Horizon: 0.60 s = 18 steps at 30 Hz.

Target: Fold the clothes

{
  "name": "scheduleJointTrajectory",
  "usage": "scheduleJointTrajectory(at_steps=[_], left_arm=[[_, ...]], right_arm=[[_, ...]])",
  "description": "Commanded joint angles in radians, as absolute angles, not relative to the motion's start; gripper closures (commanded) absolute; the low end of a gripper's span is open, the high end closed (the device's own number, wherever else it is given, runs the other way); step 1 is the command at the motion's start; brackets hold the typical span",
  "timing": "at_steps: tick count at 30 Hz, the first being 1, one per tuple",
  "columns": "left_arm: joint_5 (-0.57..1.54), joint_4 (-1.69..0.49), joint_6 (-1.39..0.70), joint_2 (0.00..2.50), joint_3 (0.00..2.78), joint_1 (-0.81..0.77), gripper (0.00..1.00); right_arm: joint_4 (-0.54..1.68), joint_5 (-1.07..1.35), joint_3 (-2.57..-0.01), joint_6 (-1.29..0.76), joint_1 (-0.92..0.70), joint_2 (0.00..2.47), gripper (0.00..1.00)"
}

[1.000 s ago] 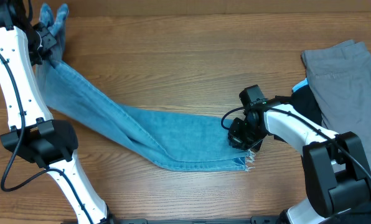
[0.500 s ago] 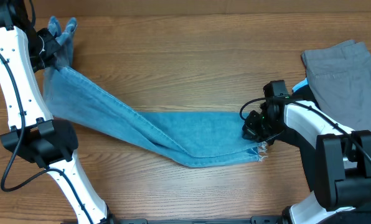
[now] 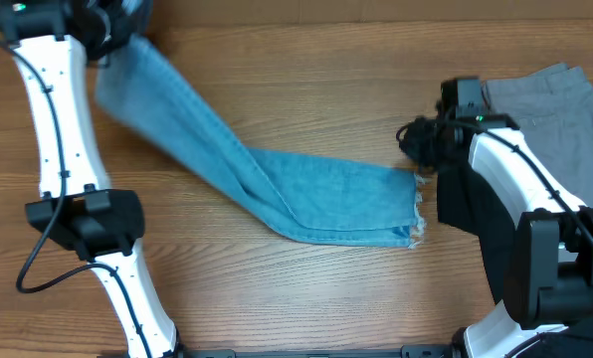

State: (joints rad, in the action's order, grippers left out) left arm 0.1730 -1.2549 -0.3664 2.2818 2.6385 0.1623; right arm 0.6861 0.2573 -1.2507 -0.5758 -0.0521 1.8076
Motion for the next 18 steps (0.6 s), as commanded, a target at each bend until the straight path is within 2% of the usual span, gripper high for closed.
scheduleJointTrajectory(at_steps=[1, 7, 13, 18], left_arm=[[0.207, -1.155, -0.401, 2.289, 2.652, 0.112, 0.96], [0.175, -1.153, -0.427, 2.293, 2.652, 0.108, 0.96], [0.166, -1.286, -0.409, 2.292, 2.652, 0.205, 0.96], [0.249, -1.378, -0.343, 2.293, 2.652, 0.286, 0.96]], right_arm=[[0.700, 0.244, -1.334, -0.575, -0.050, 1.803, 0.96], [0.781, 0.249, -1.350, -0.540, -0.050, 1.803, 0.96], [0.920, 0.333, -1.344, -0.466, -0.071, 1.803, 0.96], [0.888, 0.308, -1.269, -0.456, -0.137, 1.811, 0.96]])
